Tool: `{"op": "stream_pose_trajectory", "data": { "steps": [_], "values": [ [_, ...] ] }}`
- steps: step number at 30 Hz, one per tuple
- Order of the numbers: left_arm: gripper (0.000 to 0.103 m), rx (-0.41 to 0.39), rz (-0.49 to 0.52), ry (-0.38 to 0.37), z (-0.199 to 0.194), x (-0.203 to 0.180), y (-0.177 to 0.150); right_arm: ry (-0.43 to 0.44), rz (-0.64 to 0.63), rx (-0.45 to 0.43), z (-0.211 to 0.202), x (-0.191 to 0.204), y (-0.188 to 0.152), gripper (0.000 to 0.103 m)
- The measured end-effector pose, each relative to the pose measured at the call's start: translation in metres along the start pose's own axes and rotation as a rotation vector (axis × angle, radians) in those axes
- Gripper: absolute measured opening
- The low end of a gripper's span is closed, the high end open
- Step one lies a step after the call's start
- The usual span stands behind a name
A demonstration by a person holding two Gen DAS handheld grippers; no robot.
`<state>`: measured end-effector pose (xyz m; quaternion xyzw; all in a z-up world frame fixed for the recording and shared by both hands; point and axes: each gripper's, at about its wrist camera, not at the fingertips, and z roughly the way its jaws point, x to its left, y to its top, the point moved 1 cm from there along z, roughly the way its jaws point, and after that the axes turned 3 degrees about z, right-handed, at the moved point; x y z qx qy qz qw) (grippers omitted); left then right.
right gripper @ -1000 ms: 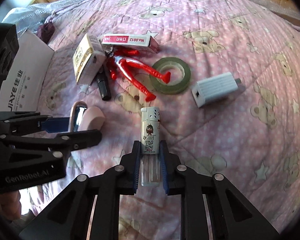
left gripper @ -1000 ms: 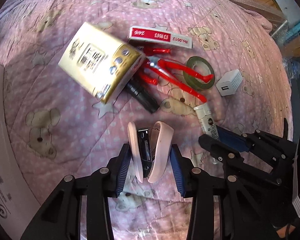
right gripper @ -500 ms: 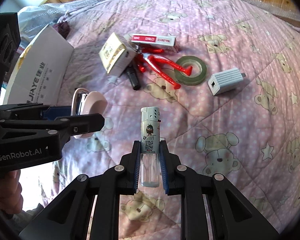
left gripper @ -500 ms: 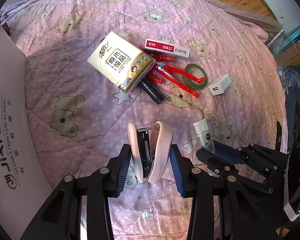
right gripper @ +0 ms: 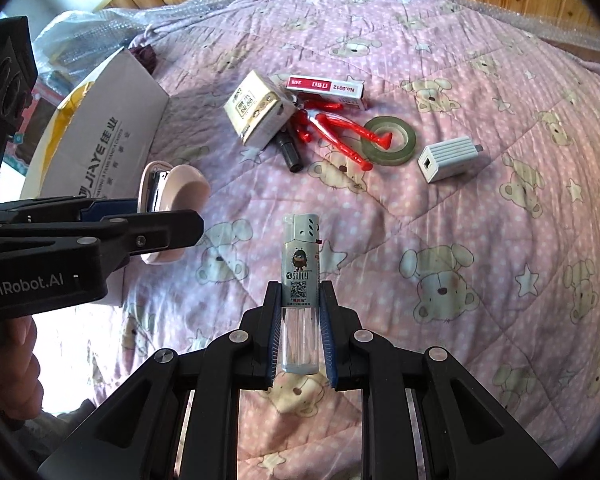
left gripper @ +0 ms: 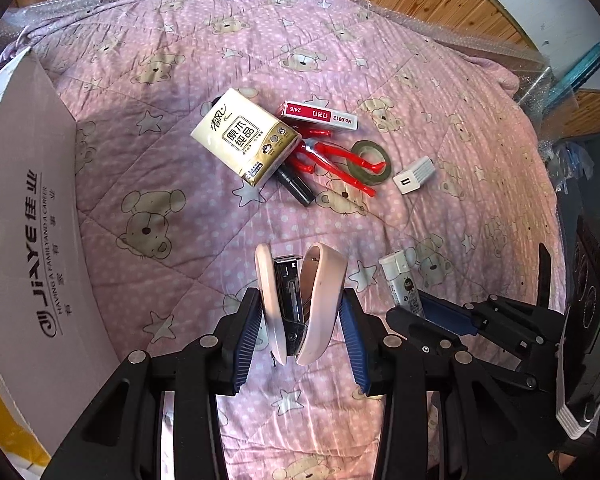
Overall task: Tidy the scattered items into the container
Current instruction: 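Carry the stapler and lighter toward the white box with both tools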
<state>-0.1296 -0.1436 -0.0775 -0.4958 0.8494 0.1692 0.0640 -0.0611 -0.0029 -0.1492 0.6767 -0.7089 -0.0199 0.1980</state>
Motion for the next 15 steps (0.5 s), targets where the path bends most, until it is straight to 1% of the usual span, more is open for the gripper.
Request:
{"op": "stream_pose_trajectory", "data": {
  "steps": [3,15],
  "values": [
    [0.041,-0.01,0.004,-0.003,-0.002,-0.003,-0.001,0.002,-0.001,-0.009,-0.005,0.002,-0.003,0.019],
    [0.041,-0.068,0.044,-0.005,-0.034,-0.009,-0.014,0.028,-0.01,-0.054,-0.034,0.016,-0.009,0.019]
  ]
}}
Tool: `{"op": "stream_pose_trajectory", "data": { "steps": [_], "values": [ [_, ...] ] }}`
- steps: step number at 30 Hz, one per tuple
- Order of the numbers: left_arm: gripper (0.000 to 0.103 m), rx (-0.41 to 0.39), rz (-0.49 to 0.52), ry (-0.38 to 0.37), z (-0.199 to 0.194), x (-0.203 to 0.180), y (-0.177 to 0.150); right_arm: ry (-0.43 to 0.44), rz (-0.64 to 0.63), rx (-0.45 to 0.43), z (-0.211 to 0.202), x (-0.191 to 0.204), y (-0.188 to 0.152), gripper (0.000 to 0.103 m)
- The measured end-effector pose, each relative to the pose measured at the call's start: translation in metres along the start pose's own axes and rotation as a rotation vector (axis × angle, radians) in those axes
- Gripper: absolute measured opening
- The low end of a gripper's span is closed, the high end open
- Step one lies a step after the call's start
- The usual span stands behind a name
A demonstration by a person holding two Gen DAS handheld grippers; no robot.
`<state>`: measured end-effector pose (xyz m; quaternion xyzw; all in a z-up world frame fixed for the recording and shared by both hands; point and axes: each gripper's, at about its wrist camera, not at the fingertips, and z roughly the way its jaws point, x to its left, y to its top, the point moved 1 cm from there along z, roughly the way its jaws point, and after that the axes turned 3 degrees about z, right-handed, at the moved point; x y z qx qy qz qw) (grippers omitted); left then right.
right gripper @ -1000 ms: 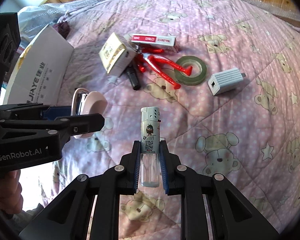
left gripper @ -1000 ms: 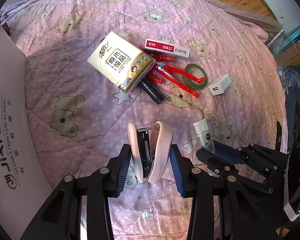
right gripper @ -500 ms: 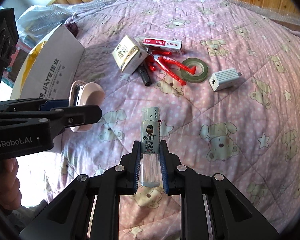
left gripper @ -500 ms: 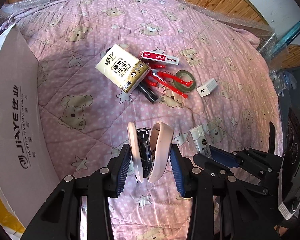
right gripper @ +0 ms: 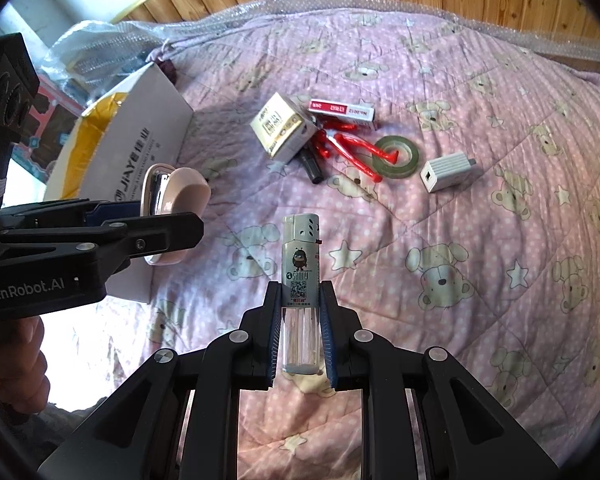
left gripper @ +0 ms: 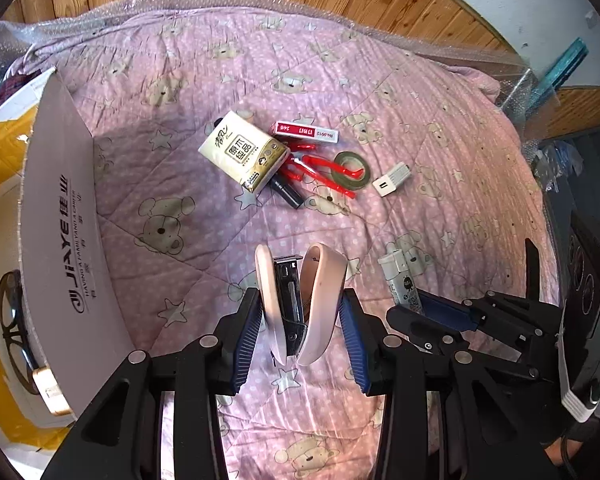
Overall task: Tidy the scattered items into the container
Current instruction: 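Carry the stapler and lighter toward the white box with both tools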
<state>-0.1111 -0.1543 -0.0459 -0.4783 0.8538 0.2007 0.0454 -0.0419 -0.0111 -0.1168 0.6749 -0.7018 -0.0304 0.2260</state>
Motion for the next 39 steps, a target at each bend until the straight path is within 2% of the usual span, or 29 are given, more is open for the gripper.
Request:
{"op": "stream_pose_trajectory", "data": {
  "steps": [13,27,39],
  "values": [
    [0.041,-0.098,-0.01,-0.014,-0.044,0.004,-0.011,0.017,-0.069,-0.033,-0.023,0.027,0.003,0.019],
    [0.041,-0.147,-0.048,-0.029,-0.071,0.022,-0.02,0.041,-0.057,-0.08,-0.047,0.04,0.016,0.019],
    [0.041,-0.186,-0.09,-0.071,-0.088,0.039,-0.016,0.055,-0.079,-0.068,-0.054,0.061,0.036,0.019]
  ]
}}
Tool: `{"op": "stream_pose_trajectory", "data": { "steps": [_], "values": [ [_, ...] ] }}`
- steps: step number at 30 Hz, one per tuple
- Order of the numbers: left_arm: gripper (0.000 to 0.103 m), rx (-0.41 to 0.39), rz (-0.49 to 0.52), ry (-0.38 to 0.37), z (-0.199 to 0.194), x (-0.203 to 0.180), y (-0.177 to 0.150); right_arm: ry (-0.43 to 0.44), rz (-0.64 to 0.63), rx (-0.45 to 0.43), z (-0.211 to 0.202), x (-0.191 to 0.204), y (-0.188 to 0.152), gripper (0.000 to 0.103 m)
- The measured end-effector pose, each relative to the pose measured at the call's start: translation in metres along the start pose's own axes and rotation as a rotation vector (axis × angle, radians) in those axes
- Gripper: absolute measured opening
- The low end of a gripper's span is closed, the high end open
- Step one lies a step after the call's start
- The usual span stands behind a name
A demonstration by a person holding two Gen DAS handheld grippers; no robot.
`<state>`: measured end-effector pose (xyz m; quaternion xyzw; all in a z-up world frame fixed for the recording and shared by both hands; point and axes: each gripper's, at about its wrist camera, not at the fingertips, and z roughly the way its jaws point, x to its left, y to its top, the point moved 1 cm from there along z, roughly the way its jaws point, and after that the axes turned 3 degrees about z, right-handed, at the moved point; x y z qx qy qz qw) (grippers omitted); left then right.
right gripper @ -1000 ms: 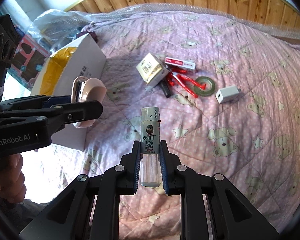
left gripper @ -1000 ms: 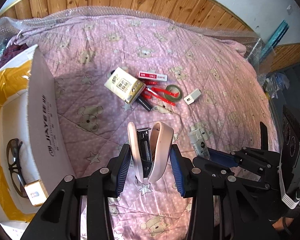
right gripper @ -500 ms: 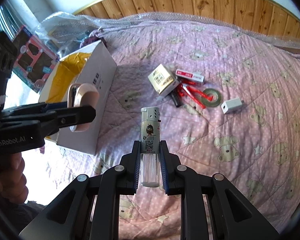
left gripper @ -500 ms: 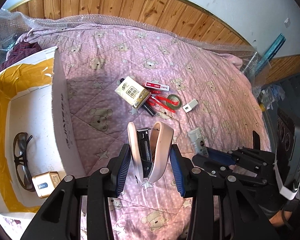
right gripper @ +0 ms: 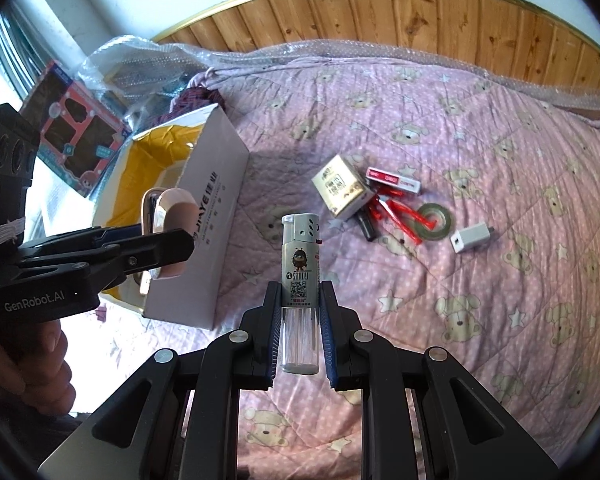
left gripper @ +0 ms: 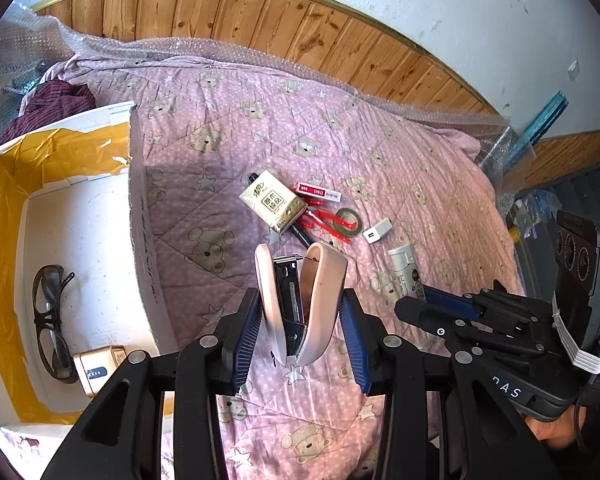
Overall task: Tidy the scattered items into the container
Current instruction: 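Carry the stapler and lighter toward the white box with both tools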
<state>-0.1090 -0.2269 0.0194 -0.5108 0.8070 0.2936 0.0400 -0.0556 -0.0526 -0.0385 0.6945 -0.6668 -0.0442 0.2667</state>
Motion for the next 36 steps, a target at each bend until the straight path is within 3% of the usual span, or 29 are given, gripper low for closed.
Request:
{"op": "stream_pose_trajectory", "data": {
  "steps": [23,36],
  "values": [
    [0.041,-0.069,0.001,-0.13,-0.066,0.071,0.015,-0.114,0.037,0.005,-0.007,0.082,0.038,0.019],
    [0.041,-0.084,-0.033,-0.121,-0.087,0.125,0.015,-0.07,-0.065,0.014,0.004,0.151,0.06,0.019]
  ]
}}
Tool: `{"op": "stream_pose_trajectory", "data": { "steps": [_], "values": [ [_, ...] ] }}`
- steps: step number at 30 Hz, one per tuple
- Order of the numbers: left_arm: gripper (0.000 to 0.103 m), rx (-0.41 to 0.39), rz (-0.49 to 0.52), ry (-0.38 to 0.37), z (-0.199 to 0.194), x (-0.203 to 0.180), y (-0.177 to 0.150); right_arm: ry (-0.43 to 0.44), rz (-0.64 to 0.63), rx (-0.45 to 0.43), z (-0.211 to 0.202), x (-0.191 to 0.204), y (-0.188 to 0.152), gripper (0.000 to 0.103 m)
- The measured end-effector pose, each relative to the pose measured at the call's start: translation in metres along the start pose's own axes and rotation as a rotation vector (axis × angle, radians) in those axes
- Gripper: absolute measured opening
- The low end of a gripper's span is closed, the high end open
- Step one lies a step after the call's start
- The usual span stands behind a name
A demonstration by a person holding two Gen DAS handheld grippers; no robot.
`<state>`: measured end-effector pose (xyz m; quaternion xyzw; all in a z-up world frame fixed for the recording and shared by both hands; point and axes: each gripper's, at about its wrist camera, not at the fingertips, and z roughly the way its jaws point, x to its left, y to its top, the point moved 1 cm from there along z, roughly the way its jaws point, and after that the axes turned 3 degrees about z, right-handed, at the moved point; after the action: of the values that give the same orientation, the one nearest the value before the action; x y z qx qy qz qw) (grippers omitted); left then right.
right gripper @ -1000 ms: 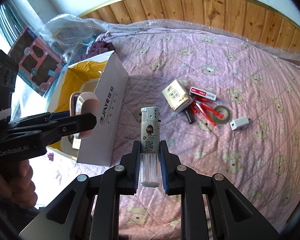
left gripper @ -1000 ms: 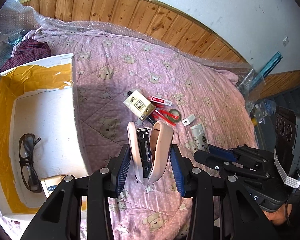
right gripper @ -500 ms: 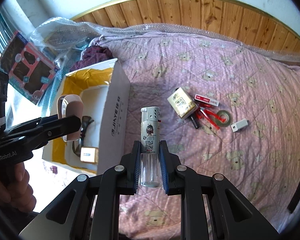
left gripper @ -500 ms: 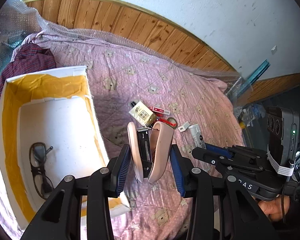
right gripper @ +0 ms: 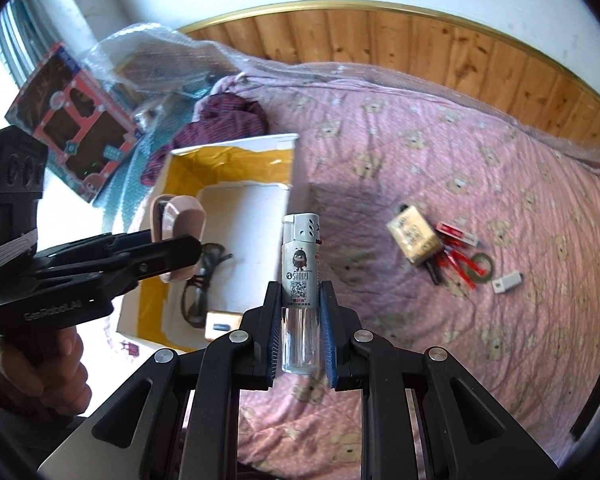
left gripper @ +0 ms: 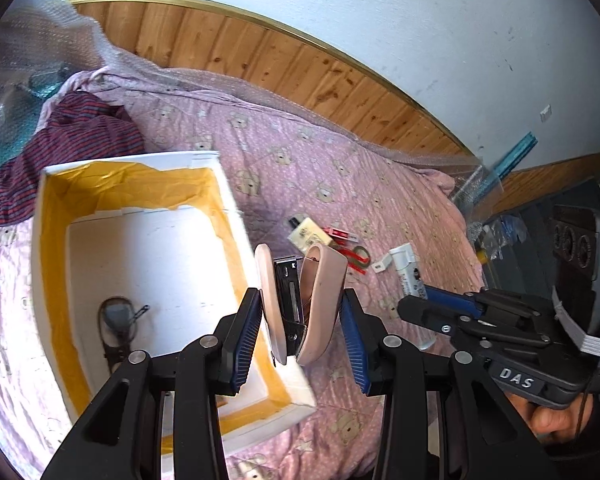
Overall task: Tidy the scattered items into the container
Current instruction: 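Carry the stapler and lighter toward the white box with both tools, then lower the stapler into the box with the left tool while the right tool holds the lighter above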
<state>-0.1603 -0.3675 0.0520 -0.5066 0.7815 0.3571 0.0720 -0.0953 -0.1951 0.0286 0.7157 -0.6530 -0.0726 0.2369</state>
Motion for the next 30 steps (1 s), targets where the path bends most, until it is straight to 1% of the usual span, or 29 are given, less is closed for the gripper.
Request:
{"op": "stream_pose_trajectory", "data": {
  "steps": [10,17,23,30],
  "values": [
    [0.041,-0.014,-0.09,0.063,-0.013,0.042,-0.007,0.064,-0.104,0.042,0.019,0.037,0.004,0.019],
    [0.041,0.015,-0.145,0.123,-0.013,0.07,-0.022,0.101,-0.193,0.086,0.039,0.06,-0.002,0.019],
    [0.041,0.03,-0.159,0.163,-0.013,0.079,-0.027,0.122,-0.238,0.116,0.055,0.071,-0.005,0.019],
    [0.041,0.057,-0.175,0.182,-0.004,0.085,-0.033,0.141,-0.297,0.172,0.081,0.082,-0.012,0.019]
  ]
}}
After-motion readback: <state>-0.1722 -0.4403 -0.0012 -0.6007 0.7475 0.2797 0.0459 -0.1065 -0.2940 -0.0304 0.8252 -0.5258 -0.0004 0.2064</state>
